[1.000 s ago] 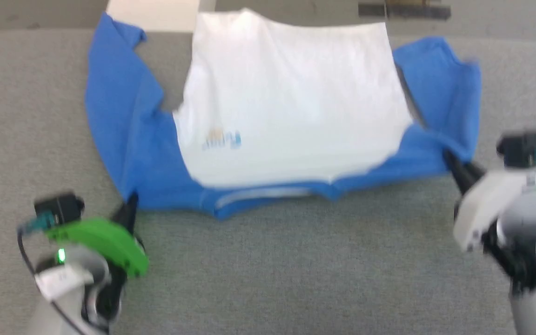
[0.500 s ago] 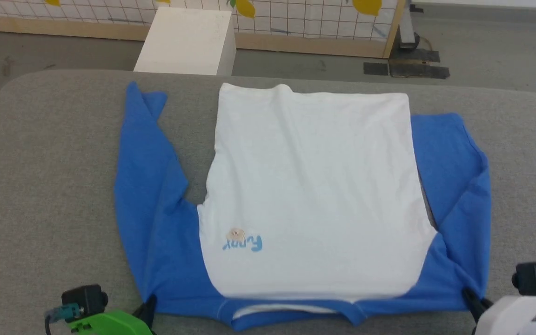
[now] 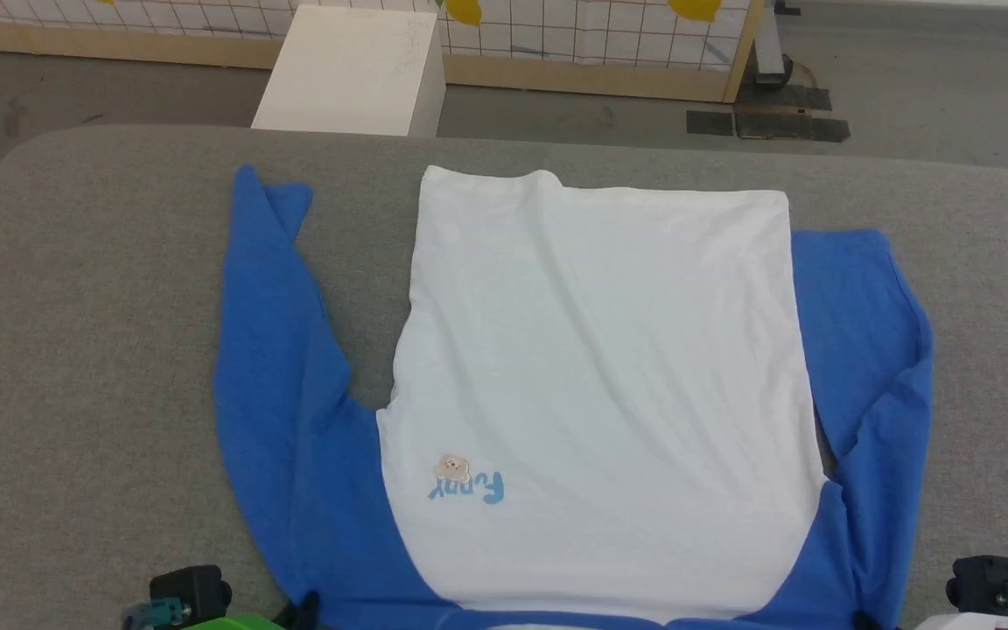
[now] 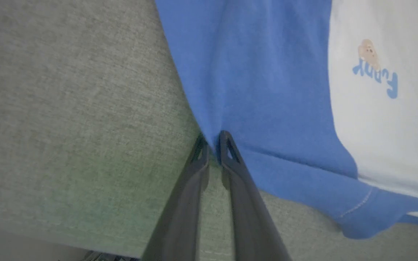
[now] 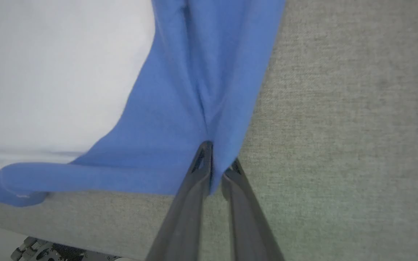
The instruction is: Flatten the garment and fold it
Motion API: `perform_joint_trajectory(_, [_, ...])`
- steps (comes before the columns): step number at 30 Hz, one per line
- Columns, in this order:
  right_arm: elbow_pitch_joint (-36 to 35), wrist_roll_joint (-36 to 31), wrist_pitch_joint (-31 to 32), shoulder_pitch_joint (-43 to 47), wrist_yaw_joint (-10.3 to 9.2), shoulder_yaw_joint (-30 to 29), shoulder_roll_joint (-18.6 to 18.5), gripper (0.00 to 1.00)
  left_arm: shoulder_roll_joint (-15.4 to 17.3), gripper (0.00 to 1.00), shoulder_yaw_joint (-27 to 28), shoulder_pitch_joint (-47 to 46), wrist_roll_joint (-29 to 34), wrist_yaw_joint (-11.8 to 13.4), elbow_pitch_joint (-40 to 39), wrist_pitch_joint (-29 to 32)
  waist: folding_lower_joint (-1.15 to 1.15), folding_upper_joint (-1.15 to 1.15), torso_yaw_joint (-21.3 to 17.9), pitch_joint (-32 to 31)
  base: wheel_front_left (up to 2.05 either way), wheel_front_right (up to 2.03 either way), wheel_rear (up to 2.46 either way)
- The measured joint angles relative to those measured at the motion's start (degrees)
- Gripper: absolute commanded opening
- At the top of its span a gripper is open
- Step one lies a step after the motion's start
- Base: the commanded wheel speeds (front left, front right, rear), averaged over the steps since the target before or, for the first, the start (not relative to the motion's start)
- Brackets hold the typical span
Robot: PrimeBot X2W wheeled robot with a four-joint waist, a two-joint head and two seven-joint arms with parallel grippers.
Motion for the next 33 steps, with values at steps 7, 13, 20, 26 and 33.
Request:
perform_joint_trajectory(7, [0.0,-1.5,-9.1,-0.1,-0.20,-2.0,-0.4,1.00,-0.4,1.00,0.8,0.0,0.3,0.0,-1.5,-3.5,0.00,0.00,0.1,-1.3,0.00,0.00,0.00])
perform_joint_trajectory(13, [-2.4,-3.4,-19.5,-1.5,-0.20,-3.8,-0.5,1.00,1.7,1.00,3.3,-1.0,3.1,0.3,-6.5,-8.5,0.00,0.00,-0.3,-1.5,0.00,0.00,0.00])
perform_joint_trajectory(20, [-5.2,-4.9,-30.9,-4.8,-0.20,-0.8,-0.5,1.00,6.4,1.00,4.5,-9.4,8.0,-0.3,-6.3,-12.2,0.00,0.00,-1.1,0.4,0.00,0.00,0.00])
perform_joint_trajectory(26, [-7.2,-5.7,-34.6,-8.1,-0.20,2.5,-0.5,1.00,13.2,1.00,4.6,-25.1,10.2,-5.4,1.1,-10.5,0.00,0.00,-2.2,4.3,0.00,0.00,0.00])
perform_joint_trajectory(33, [-8.9,-5.7,-35.2,-12.9,-0.20,5.1,-0.5,1.00,20.0,1.00,5.2,-41.4,9.9,-10.4,9.5,-3.7,0.01,0.00,-4.3,10.6,0.00,0.00,0.00])
